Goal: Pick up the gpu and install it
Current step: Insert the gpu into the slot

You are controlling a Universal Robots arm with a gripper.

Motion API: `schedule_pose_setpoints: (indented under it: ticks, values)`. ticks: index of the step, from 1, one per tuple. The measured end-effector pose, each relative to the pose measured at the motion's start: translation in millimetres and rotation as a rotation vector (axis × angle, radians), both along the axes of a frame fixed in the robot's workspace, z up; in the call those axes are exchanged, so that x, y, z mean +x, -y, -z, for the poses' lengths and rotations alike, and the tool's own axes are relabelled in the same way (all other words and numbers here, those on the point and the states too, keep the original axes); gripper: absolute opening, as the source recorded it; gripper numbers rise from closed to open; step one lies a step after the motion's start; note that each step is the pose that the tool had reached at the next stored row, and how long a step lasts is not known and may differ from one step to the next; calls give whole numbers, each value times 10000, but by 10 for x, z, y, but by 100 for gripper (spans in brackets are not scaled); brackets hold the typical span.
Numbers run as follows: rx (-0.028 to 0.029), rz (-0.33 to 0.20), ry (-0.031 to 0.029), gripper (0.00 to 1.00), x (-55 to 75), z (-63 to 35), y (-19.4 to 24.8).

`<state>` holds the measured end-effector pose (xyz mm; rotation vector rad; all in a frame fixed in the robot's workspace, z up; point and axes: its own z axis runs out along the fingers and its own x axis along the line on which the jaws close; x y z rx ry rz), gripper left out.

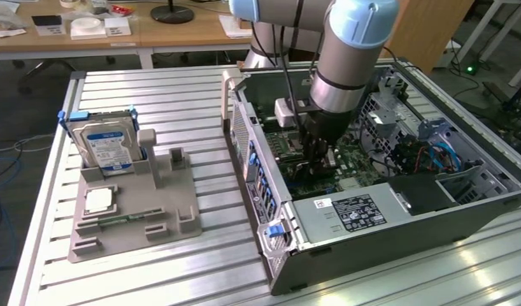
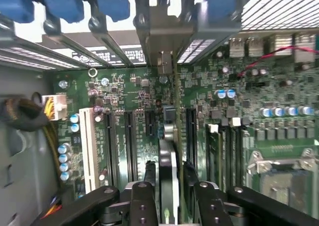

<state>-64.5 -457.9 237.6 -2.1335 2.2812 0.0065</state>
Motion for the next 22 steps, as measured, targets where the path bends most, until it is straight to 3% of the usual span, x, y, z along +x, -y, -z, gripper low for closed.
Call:
schedule_pose_setpoints:
  ticks: [9, 14, 16, 17, 19, 22]
  values:
    - [-1, 3, 33, 35, -1, -380, 0]
    - [0, 3, 48, 34, -1, -394, 0]
    - [-1, 3, 48, 21, -1, -395, 0]
    - [0, 3, 49, 21, -1, -395, 0]
    - [-1, 3, 48, 10, -1, -395, 0]
    - [-1, 3, 48, 11, -1, -395, 0]
